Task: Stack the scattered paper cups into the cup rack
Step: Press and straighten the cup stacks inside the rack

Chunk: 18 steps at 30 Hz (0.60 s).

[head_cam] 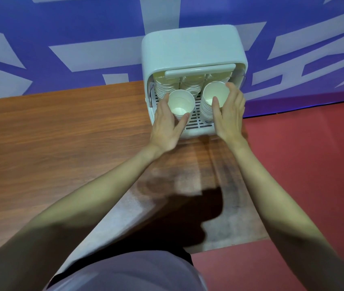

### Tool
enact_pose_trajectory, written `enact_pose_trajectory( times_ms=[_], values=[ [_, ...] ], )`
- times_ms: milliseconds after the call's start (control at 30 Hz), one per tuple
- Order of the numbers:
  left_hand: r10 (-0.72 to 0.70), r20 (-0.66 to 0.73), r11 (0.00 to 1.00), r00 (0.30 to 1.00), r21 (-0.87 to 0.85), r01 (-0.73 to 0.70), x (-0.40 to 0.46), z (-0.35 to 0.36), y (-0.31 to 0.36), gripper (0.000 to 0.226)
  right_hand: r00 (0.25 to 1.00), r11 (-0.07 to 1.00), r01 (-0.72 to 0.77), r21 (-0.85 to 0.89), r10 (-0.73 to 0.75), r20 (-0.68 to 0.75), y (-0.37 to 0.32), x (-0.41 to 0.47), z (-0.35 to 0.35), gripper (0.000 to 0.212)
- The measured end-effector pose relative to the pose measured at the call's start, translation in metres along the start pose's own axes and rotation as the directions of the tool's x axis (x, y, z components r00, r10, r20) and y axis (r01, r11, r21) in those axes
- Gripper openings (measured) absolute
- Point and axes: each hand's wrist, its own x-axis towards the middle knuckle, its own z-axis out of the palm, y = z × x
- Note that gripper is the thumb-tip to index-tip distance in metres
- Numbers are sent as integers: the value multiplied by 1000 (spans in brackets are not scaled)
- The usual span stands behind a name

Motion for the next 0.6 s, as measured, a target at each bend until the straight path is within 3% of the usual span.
enact_pose_trajectory(
  times_ms=[100, 233, 400, 500, 600],
  values=[
    [-55, 1, 994, 998, -97, 55, -2, 6, -5, 87, 998, 1000, 4, -9, -3, 63, 1, 2, 0, 51],
    [-150, -15, 982, 989, -117, 147, -1, 17, -16, 107, 985, 986, -10, 167, -19, 174, 8, 3, -3, 71],
    [-174, -119, 980, 977, -122, 160, 10, 30, -22, 88, 994, 940, -68, 333, 36, 102, 23, 1, 3, 105],
    [-210, -170, 971, 963, -151, 186, 18, 36, -21, 75, 988, 925, -145, 352, 120, 92, 26, 4, 8, 102],
    [-183, -189, 973, 965, -177, 150, 28, 39, -20, 72, 994, 934, -106, 342, 95, 50, 23, 7, 12, 90]
  ],
)
